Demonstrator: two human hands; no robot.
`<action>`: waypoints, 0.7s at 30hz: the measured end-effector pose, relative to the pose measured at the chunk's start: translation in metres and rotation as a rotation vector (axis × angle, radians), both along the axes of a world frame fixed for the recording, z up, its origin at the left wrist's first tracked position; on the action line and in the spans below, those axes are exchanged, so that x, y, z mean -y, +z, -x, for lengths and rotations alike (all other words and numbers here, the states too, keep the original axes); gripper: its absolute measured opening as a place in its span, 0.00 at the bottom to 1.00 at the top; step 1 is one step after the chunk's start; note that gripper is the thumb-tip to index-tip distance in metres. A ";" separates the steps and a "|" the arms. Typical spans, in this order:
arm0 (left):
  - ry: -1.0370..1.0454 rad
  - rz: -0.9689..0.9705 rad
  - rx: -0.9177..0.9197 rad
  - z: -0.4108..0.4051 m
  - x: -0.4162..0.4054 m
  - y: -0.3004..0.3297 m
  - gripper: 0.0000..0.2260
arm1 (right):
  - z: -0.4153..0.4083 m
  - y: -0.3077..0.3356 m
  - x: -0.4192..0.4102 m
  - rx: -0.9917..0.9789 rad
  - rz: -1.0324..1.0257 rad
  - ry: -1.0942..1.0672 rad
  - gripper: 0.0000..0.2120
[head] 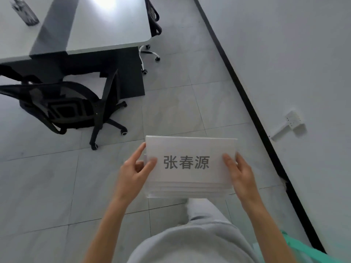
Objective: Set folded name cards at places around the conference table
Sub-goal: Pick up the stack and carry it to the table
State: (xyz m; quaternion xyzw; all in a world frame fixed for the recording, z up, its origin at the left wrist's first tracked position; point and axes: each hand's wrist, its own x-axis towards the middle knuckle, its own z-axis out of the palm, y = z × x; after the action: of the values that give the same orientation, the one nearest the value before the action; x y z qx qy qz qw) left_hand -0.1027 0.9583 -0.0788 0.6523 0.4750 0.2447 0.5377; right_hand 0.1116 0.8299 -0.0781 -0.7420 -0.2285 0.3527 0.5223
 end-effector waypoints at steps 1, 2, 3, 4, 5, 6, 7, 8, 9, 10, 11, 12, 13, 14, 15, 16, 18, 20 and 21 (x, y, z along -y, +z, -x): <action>0.020 0.015 0.014 -0.010 -0.019 -0.003 0.33 | -0.012 -0.004 -0.024 0.005 0.004 0.019 0.12; 0.043 0.027 0.025 -0.020 -0.039 -0.007 0.32 | -0.025 -0.008 -0.048 0.009 0.011 0.037 0.11; 0.068 0.038 0.032 -0.030 -0.060 -0.011 0.31 | -0.038 -0.010 -0.074 0.013 0.015 0.059 0.08; 0.092 0.045 0.038 -0.041 -0.082 -0.013 0.31 | -0.052 -0.013 -0.102 0.020 0.015 0.084 0.07; 0.113 0.051 0.042 -0.052 -0.104 -0.015 0.32 | -0.066 -0.014 -0.130 0.025 0.016 0.113 0.06; 0.138 0.056 0.045 -0.063 -0.127 -0.016 0.32 | -0.080 -0.014 -0.159 0.025 0.021 0.151 0.06; 0.171 0.061 0.048 -0.074 -0.148 -0.015 0.32 | -0.094 -0.012 -0.189 0.031 0.025 0.193 0.07; 0.210 0.066 0.056 -0.085 -0.169 -0.013 0.30 | -0.106 -0.008 -0.218 0.046 0.025 0.234 0.09; 0.250 0.070 0.071 -0.094 -0.190 -0.011 0.28 | -0.118 -0.005 -0.249 0.062 0.023 0.270 0.11; 0.287 0.075 0.082 -0.102 -0.210 -0.008 0.26 | -0.129 -0.002 -0.278 0.078 0.021 0.309 0.13; 0.320 0.082 0.090 -0.109 -0.230 -0.006 0.26 | -0.138 0.001 -0.307 0.093 0.018 0.351 0.14; 0.350 0.090 0.093 -0.115 -0.250 -0.003 0.27 | -0.146 0.004 -0.335 0.096 0.016 0.389 0.14; 0.378 0.095 0.097 -0.120 -0.269 -0.001 0.29 | -0.153 0.007 -0.362 0.093 0.008 0.421 0.13; 0.406 0.096 0.101 -0.124 -0.289 -0.001 0.31 | -0.159 0.009 -0.390 0.094 -0.003 0.448 0.12; 0.428 0.091 0.108 -0.128 -0.310 -0.002 0.31 | -0.165 0.010 -0.418 0.097 -0.008 0.470 0.10; 0.447 0.081 0.108 -0.131 -0.331 -0.004 0.31 | -0.169 0.010 -0.445 0.096 -0.010 0.490 0.10; 0.480 0.070 0.115 -0.139 -0.377 -0.006 0.31 | -0.175 0.007 -0.496 0.100 -0.020 0.519 0.13; 0.491 0.059 0.131 -0.146 -0.430 -0.009 0.30 | -0.183 0.004 -0.550 0.111 -0.030 0.530 0.17; 0.483 0.051 0.138 -0.149 -0.458 -0.012 0.29 | -0.186 0.000 -0.577 0.108 -0.037 0.526 0.18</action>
State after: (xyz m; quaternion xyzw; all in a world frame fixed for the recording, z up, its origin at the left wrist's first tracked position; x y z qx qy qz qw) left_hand 0.0460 1.4161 -0.0904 0.4877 0.5852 0.3980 0.5112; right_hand 0.2978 1.4066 -0.0779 -0.6652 -0.4473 0.4322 0.4130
